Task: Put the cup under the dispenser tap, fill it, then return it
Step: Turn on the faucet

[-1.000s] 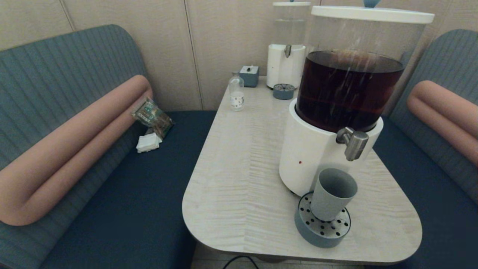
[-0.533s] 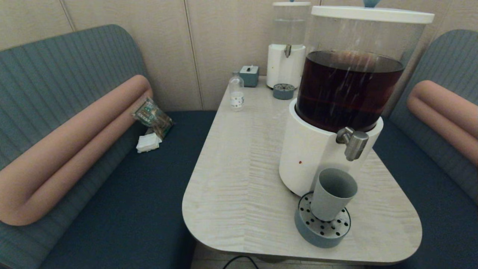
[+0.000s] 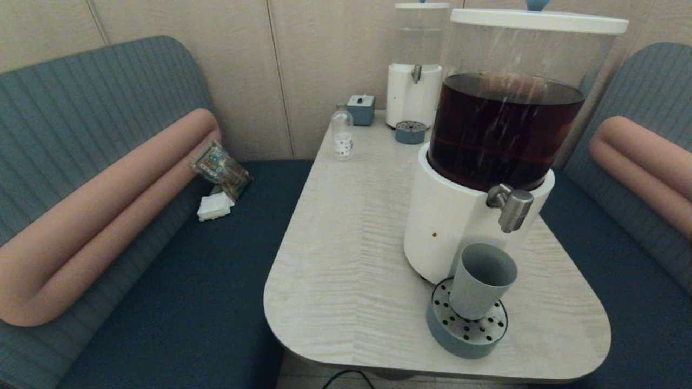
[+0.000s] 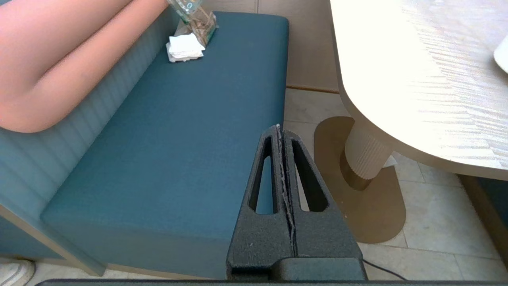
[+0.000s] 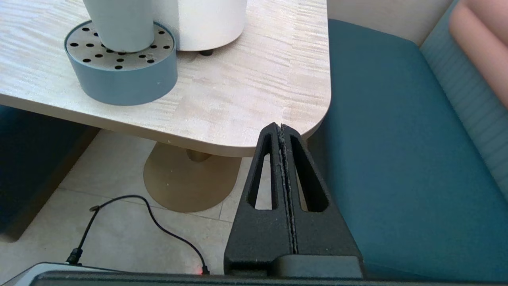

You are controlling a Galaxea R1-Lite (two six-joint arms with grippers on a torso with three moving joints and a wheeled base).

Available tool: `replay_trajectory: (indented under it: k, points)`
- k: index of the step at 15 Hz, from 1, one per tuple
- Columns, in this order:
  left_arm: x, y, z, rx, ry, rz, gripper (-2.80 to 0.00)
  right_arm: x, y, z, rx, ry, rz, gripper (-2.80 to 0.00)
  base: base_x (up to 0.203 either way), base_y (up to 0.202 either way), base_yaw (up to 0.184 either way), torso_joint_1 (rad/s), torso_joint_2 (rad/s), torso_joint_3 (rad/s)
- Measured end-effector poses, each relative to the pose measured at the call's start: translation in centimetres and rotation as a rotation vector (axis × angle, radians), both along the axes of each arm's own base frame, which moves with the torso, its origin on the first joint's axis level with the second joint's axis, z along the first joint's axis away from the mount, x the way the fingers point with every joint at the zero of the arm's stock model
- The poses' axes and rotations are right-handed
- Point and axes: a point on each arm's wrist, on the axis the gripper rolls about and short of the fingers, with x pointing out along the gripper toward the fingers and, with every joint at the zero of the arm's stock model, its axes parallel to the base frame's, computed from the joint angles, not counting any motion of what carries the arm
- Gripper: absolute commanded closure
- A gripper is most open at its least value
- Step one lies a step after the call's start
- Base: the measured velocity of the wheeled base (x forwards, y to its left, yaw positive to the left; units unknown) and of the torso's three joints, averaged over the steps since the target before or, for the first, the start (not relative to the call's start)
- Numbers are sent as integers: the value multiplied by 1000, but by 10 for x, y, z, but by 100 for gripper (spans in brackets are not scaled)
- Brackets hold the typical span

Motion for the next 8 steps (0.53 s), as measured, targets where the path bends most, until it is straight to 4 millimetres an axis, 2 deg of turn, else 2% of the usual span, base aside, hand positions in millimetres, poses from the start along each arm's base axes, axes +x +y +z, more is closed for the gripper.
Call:
replay_trajectory:
  k: [3,4,5,6,8]
  points:
    - [0,0,0,0,0,0,0,-2,0,4,7,4,6,0,0,0,0,0,0,0]
    - [0,0,0,0,0,0,0,-5,0,17,30,-23,6,0,0,0,0,0,0,0]
    - [0,0,0,0,0,0,0,-10,0,37,65,-63,7,0,0,0,0,0,0,0]
    - [0,0,0,0,0,0,0,-18,0,68,107,-125,10,0,0,0,0,0,0,0]
    - [0,0,0,1,0,0,0,-42,0,145,171,-263,25,0,0,0,0,0,0,0]
